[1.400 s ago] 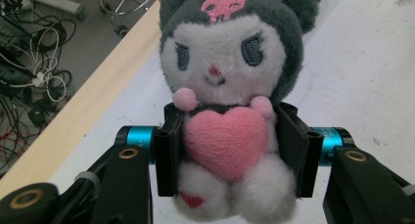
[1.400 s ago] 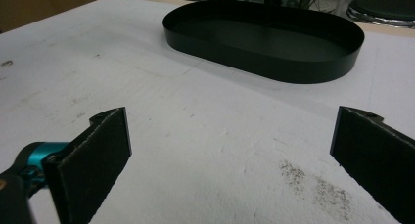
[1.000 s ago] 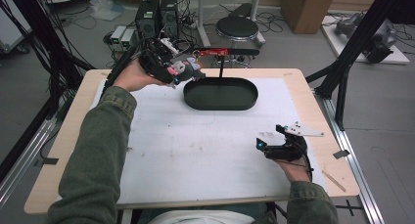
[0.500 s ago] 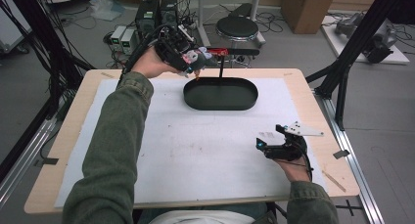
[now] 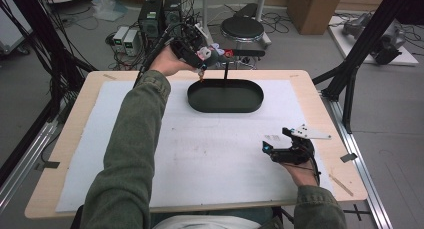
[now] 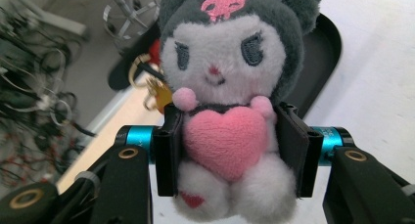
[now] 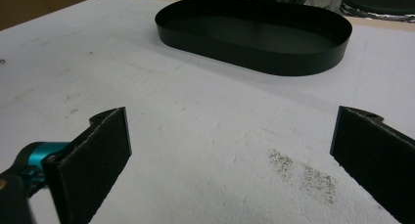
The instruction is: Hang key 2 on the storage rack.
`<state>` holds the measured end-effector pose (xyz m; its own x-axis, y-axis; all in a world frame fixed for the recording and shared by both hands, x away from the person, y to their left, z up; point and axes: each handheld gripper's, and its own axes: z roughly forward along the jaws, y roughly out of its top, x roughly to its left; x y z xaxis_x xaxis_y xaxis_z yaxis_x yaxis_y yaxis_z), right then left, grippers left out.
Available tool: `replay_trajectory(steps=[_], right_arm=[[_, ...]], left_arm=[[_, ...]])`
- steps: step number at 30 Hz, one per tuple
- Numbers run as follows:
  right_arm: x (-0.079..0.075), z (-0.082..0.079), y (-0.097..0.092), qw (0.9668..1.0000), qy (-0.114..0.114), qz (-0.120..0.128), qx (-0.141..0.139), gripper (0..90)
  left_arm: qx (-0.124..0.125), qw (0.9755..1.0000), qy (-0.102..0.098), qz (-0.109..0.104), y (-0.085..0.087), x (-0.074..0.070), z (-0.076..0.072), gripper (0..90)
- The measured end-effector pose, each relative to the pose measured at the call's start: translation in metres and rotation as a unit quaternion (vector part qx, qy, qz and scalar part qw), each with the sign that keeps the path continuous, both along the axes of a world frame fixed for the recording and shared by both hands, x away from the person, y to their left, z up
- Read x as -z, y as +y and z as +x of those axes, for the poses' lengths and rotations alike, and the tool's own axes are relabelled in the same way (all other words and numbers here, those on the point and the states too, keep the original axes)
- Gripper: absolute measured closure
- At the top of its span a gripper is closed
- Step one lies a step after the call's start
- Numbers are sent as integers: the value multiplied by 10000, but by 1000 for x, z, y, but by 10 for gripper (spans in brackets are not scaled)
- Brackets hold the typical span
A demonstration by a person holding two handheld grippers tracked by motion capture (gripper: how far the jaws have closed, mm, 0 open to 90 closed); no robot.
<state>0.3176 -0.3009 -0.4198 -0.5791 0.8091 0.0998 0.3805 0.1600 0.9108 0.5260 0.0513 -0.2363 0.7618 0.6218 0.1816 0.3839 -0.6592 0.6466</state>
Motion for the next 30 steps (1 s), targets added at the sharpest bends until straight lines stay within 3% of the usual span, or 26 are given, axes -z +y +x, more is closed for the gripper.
replay_trajectory(steps=[10,15,20,24,30], right_arm=[[0,-1,-2,10000,39,38,29,5],[0,-1,-2,10000,-2,9,18,6],[0,-2,-2,10000,27,22,24,6],[1,-1,-2,10000,-18,-18,9,6],[1,-1,-2,10000,25,6,-4,6]], left_arm=[[-249,9997,-13,41,-7,7,9,507],[-265,9996,-110,-54,-13,6,10,507],[-375,9989,-280,27,-17,8,12,507],[-349,9988,-341,6,-22,9,13,507],[-283,9992,-262,-70,-22,6,10,507]])
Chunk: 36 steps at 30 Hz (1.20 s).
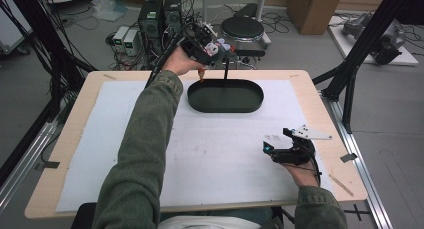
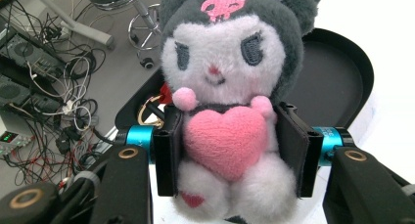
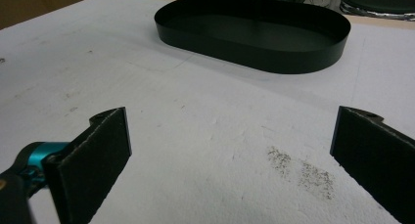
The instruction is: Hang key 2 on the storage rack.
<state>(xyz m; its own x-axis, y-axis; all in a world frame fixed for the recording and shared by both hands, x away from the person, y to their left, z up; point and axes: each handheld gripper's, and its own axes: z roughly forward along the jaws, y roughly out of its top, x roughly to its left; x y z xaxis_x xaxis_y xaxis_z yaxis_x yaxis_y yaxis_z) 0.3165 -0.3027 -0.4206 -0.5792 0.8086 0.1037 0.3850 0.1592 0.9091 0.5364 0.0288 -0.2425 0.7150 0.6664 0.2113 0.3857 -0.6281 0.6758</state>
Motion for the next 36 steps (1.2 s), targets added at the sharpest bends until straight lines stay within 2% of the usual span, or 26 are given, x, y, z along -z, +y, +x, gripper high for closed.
replay_trajectory(steps=[8,15,18,19,24,26,31,36], right_arm=[[0,0,1,10000,-17,-34,-17,6],[0,0,1,10000,2,-25,-21,6],[0,0,1,10000,19,-23,-17,6],[0,0,1,10000,18,-26,-23,5],[0,0,1,10000,4,-26,-30,5],[0,1,1,10000,0,-29,-26,5],[0,1,1,10000,7,-49,-33,6],[0,1,1,10000,-7,-55,-41,5]], left_arm=[[161,9997,81,-189,6,-13,-9,507],[254,9995,177,-1,3,-11,-13,507],[270,9995,152,-14,2,-11,-13,507],[237,9996,147,-51,1,-11,-13,507],[28,10000,7,52,-1,-5,-6,506],[73,10000,36,-9,-5,-2,-5,505],[346,9992,95,150,-18,6,-7,491],[448,9989,63,138,-22,8,-9,406]])
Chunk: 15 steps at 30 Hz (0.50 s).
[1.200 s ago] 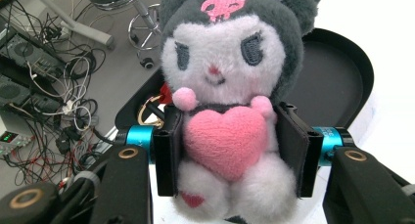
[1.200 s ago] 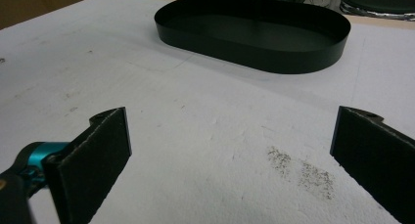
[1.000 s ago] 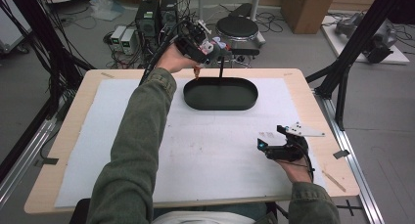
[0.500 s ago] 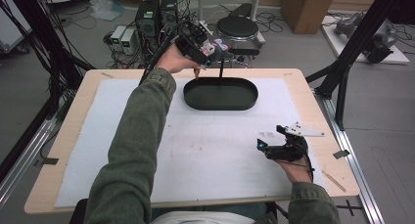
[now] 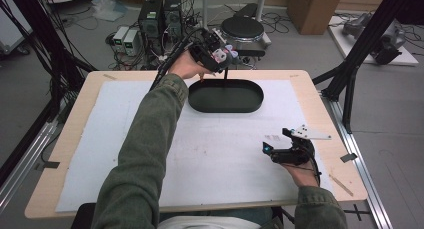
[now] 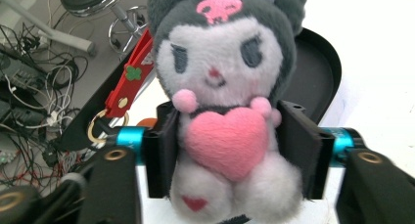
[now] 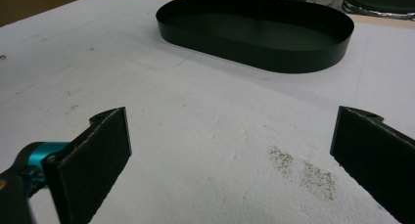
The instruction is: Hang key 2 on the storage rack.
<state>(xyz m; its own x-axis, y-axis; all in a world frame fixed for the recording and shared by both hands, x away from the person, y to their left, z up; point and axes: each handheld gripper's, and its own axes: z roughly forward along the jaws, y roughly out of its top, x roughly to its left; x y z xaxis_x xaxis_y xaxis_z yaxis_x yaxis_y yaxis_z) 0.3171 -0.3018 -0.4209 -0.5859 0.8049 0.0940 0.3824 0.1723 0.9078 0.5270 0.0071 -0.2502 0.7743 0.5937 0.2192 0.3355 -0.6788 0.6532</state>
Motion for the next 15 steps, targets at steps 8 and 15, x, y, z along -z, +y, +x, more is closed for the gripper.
replay_trajectory(steps=[8,15], right_arm=[[0,-1,0,10000,22,3,-6,5],[0,-1,0,10000,26,-1,-19,5]], left_arm=[[-71,9998,-45,-164,6,-1,-1,154],[-45,9990,128,-422,30,2,-6,152]])
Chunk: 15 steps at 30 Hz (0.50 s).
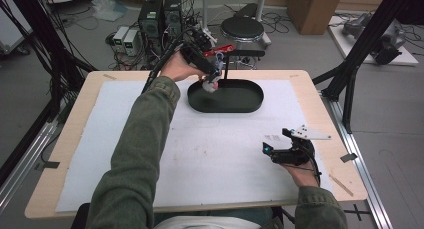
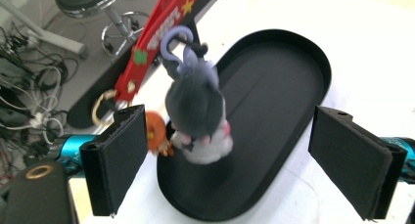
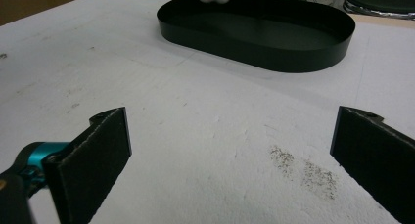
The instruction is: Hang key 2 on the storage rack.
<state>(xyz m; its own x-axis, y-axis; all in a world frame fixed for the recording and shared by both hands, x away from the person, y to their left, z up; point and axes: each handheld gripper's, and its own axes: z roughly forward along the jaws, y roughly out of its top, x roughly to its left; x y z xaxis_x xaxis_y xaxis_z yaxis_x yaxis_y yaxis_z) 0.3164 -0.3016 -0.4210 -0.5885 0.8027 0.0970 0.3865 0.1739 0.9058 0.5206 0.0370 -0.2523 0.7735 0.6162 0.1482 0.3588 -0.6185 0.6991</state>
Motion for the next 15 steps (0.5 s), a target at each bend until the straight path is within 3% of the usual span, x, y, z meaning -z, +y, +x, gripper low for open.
replay_trajectory(steps=[8,15], right_arm=[[0,0,0,10000,-12,-15,-7,5],[0,1,2,10000,-22,-14,-20,5]], left_arm=[[93,9991,-101,-405,33,-2,-21,135],[87,9986,-182,-486,55,1,-38,110]])
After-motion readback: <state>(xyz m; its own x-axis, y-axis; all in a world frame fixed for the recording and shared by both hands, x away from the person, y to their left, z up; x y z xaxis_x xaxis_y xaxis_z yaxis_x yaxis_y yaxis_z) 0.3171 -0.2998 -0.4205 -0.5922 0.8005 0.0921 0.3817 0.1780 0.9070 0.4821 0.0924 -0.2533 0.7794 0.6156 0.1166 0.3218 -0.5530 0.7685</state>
